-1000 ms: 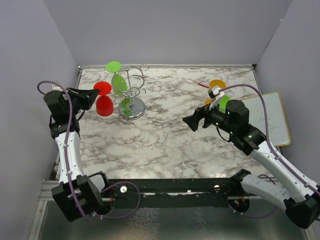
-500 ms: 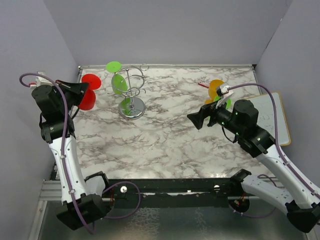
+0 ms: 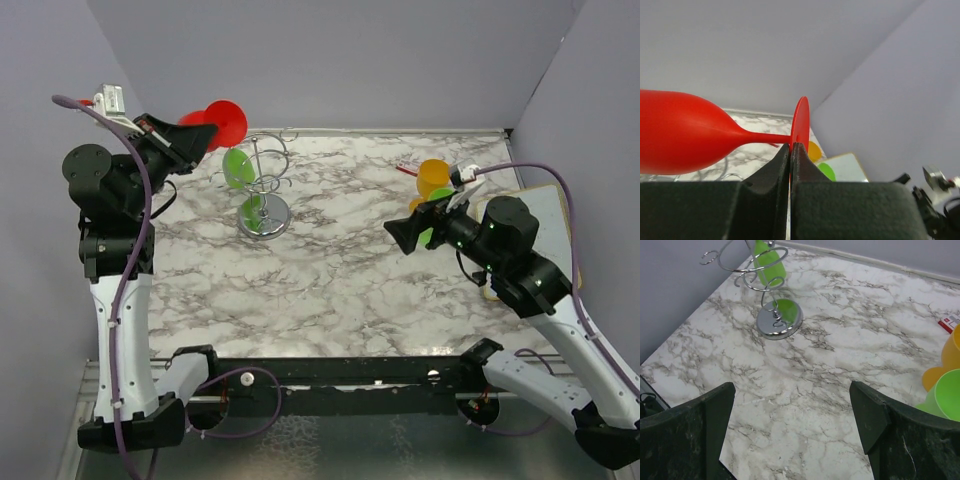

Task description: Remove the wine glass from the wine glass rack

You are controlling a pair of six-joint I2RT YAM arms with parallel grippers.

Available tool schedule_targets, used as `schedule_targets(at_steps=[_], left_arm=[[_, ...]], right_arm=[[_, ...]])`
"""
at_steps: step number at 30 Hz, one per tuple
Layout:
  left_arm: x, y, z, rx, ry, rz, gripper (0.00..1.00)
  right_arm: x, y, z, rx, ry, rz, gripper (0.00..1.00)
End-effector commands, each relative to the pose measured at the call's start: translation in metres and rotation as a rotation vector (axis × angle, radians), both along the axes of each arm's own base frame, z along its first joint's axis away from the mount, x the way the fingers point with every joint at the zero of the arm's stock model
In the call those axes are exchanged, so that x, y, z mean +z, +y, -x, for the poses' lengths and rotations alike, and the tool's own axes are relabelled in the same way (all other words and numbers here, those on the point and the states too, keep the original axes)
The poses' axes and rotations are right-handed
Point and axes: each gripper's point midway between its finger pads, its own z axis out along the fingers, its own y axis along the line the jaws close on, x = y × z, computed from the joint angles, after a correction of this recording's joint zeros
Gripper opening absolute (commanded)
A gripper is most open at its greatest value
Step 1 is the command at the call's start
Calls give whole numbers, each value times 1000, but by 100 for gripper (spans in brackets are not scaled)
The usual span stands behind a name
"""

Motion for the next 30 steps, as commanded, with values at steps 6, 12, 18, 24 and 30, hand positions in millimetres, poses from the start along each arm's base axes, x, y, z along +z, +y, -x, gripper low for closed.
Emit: schedule_targets(at_steps=[6, 12, 18, 24, 30], left_arm=[[36, -78, 57, -426, -299, -25, 0], [26, -116, 80, -567, -402, -98, 0], [-9, -163, 124, -723, -572, -205, 0], [-57, -188, 157, -889, -616, -276, 0], [-115, -209, 174, -1016, -569, -280, 0]], right_arm=[[41, 2, 36, 123, -97, -79, 100], [51, 9, 54, 209, -145, -158, 100], [33, 16, 56, 238, -76, -163, 100], [23, 3, 39, 103, -28, -147, 100], [-1, 1, 25, 30, 70, -114, 100]])
